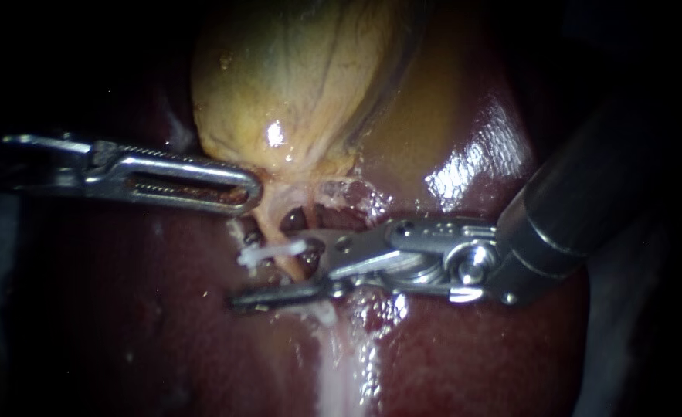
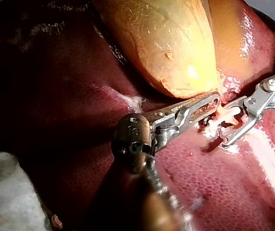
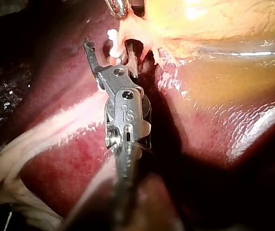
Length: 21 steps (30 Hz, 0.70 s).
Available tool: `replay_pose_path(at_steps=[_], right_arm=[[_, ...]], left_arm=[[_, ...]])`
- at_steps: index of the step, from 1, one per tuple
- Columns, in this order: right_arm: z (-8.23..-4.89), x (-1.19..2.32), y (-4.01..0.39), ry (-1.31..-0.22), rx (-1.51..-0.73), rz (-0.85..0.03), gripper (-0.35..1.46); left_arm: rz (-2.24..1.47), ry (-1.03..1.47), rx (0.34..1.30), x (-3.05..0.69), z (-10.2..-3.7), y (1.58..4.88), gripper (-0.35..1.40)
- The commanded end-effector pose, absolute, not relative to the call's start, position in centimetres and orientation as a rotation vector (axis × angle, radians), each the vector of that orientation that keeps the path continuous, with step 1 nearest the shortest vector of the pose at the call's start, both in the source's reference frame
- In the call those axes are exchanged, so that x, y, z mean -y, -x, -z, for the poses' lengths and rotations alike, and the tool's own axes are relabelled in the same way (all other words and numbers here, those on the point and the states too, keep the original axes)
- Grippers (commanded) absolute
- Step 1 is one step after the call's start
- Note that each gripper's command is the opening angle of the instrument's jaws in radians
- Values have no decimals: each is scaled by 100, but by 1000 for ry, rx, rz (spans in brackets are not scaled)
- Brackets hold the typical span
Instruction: Going back third clip left tube
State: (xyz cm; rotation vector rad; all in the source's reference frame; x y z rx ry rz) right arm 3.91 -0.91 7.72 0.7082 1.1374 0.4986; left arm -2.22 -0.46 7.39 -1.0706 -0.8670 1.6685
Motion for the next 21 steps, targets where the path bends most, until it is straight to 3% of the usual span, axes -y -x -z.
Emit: replay_pose_path(at_steps=[1,12,21], right_arm=[[-771,89,-389,-708,-1137,-499,49],[-768,79,-363,-701,-1136,-511,49],[-741,67,-332,-700,-1135,-528,49]], left_arm=[[-1669,1070,867,46,-738,222,-35],[-1669,1071,868,46,-738,221,-35],[-1669,1071,868,46,-738,220,-35]])
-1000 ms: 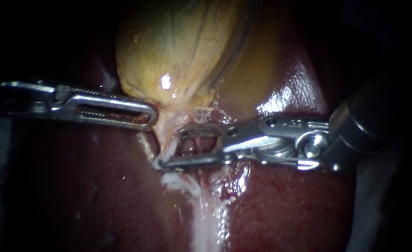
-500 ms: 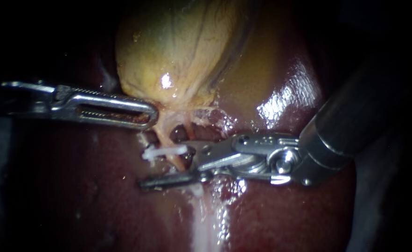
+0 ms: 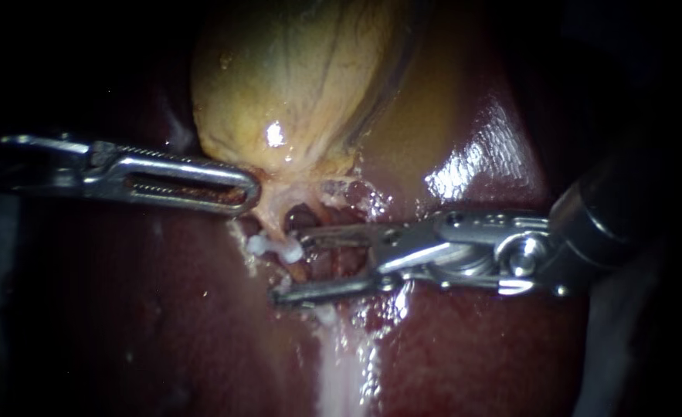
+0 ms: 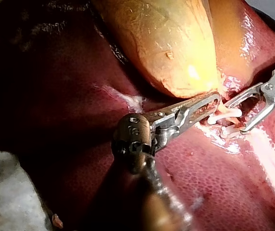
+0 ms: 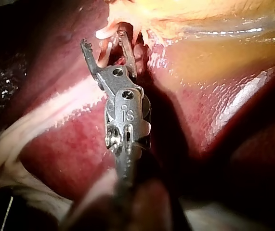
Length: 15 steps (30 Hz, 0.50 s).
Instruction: Going back third clip left tube
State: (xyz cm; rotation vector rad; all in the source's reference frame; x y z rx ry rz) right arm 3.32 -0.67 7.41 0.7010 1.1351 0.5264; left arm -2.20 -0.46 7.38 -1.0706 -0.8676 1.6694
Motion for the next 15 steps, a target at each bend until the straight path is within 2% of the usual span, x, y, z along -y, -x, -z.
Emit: replay_pose_path(at_steps=[1,10,12,15], right_arm=[[-739,65,-329,-702,-1135,-529,49],[-728,64,-302,-715,-1136,-521,49],[-726,63,-292,-674,-1159,-452,49],[-722,59,-275,-652,-1175,-400,49]], left_arm=[[-1669,1071,868,46,-738,220,-35],[-1670,1071,869,46,-737,219,-35],[-1670,1071,869,46,-737,219,-35],[-1670,1071,869,46,-737,219,-35]])
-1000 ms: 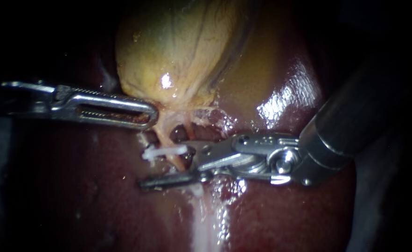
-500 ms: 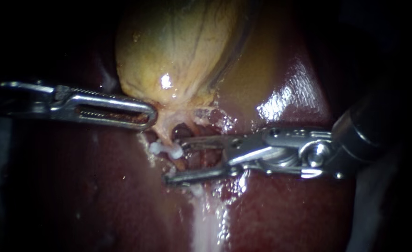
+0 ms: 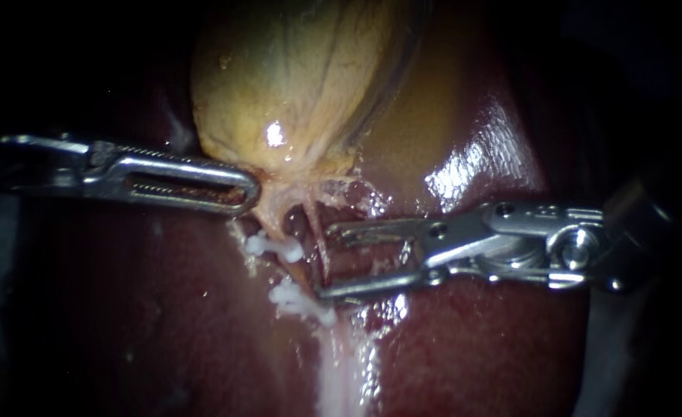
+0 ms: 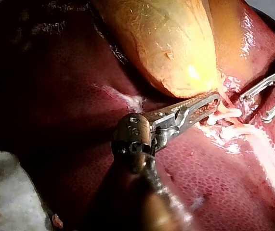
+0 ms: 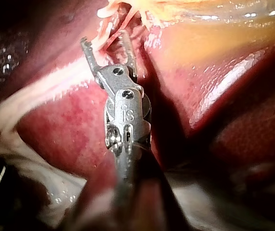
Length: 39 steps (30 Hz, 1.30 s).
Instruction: Going back third clip left tube
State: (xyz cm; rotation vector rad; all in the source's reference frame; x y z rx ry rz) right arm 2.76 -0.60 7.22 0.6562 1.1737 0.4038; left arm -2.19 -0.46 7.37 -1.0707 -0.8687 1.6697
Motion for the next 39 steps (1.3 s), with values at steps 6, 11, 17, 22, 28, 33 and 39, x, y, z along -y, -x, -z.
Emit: replay_pose_path(at_steps=[6,11,17,22,28,33,39], right_arm=[[-707,43,-246,-646,-1187,-367,49],[-696,34,-228,-631,-1189,-364,49],[-690,31,-219,-627,-1189,-363,50],[-688,32,-219,-628,-1190,-362,50],[-688,32,-219,-628,-1190,-362,50],[-688,32,-219,-628,-1189,-362,50],[-687,31,-219,-628,-1189,-363,50]], left_arm=[[-1669,1071,869,46,-737,219,-35],[-1669,1071,869,46,-737,219,-35],[-1669,1071,866,47,-739,222,-35],[-1672,1072,858,49,-751,228,-35],[-1671,1076,850,44,-771,240,-35],[-1674,1074,846,42,-782,254,-35],[-1681,1072,858,45,-792,273,-35]])
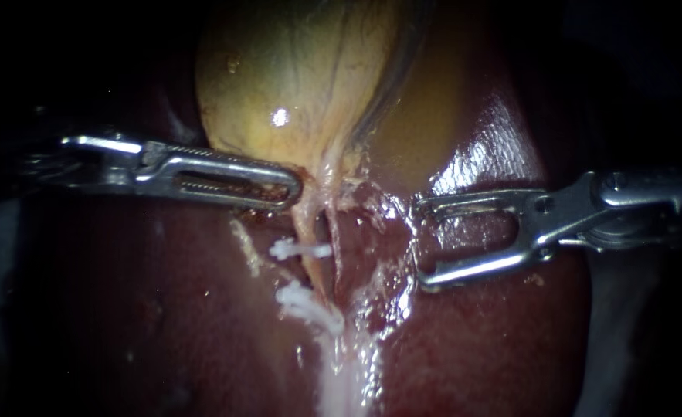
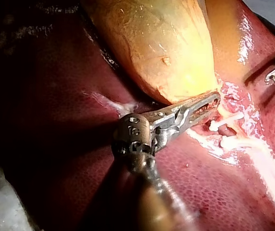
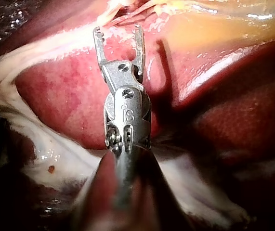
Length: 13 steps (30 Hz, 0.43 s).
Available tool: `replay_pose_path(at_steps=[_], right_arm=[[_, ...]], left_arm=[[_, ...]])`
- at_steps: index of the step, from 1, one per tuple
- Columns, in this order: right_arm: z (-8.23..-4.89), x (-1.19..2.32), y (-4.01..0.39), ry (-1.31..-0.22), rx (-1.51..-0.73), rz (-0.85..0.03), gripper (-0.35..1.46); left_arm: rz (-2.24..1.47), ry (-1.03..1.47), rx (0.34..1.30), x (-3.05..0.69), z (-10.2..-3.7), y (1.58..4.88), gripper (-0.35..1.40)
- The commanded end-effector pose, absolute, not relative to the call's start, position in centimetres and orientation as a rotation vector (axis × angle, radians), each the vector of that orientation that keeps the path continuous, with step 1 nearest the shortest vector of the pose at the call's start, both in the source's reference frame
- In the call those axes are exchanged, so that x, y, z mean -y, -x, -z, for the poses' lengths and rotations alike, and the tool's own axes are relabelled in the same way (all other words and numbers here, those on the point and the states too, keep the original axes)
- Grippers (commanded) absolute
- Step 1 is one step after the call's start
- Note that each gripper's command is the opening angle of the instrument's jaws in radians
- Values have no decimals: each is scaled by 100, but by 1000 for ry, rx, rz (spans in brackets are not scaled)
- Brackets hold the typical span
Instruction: Going back third clip left tube
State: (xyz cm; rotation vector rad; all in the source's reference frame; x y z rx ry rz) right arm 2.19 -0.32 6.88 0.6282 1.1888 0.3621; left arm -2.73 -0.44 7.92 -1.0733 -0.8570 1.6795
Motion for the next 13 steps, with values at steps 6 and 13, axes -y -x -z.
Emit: replay_pose_path(at_steps=[6,13], right_arm=[[-687,31,-219,-628,-1189,-363,50],[-686,31,-219,-628,-1201,-367,50]], left_arm=[[-1686,1070,863,47,-794,275,-35],[-1687,1070,863,47,-794,274,-35]])
